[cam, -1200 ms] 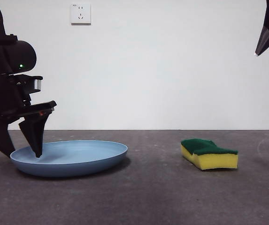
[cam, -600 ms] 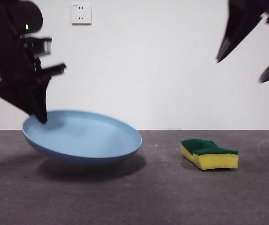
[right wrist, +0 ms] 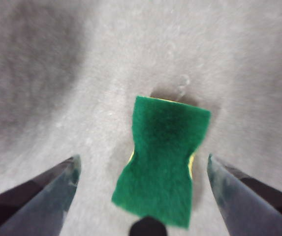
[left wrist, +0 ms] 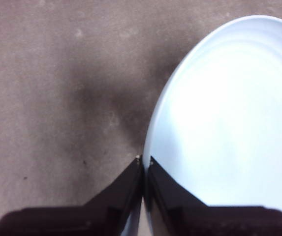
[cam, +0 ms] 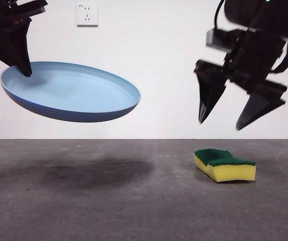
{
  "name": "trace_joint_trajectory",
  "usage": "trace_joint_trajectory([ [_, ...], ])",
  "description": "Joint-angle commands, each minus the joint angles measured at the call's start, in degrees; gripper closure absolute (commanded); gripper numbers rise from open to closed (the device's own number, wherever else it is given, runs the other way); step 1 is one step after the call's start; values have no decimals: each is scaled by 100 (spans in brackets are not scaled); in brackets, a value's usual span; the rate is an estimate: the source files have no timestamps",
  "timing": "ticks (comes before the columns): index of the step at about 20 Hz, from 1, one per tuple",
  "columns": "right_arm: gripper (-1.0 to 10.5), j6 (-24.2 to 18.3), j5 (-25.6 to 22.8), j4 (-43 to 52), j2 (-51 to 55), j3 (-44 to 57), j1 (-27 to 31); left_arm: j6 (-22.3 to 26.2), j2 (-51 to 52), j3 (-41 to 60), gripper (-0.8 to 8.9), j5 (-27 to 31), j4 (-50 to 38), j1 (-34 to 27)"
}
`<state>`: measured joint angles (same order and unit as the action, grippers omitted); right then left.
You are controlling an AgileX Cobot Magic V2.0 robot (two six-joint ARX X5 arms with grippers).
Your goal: Pick up the plate,pick up the cloth,clean the plate with the cloth
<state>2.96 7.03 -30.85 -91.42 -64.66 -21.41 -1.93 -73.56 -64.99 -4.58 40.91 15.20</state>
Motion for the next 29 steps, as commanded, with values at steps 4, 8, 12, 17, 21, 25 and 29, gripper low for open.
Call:
trace_joint_trajectory([
  [4, 516, -52, -173, 111, -654, -39, -15, 33, 15, 2, 821, 2, 114, 24],
  [8, 546, -114, -271, 149, -955, -39, -20, 33, 15, 0, 821, 2, 114, 24],
  [12, 585, -111, -273, 184, -1117, -37, -48, 33, 15, 0, 821, 0, 116, 24],
  [17, 892, -138, -291, 199, -1119, -37, -98, 52, 15, 0, 821, 0, 116, 24],
  [21, 963, -269, -400, 125, -1119, -37, -133, 52, 15, 0, 821, 0, 118, 24],
  [25, 963, -267, -586, 120, -1115, -37, -155, 57, 15, 2, 821, 0, 120, 24],
  [29, 963, -173, -155, 120, -680, -39, -205, 52, -31, 2, 821, 9, -17, 24],
])
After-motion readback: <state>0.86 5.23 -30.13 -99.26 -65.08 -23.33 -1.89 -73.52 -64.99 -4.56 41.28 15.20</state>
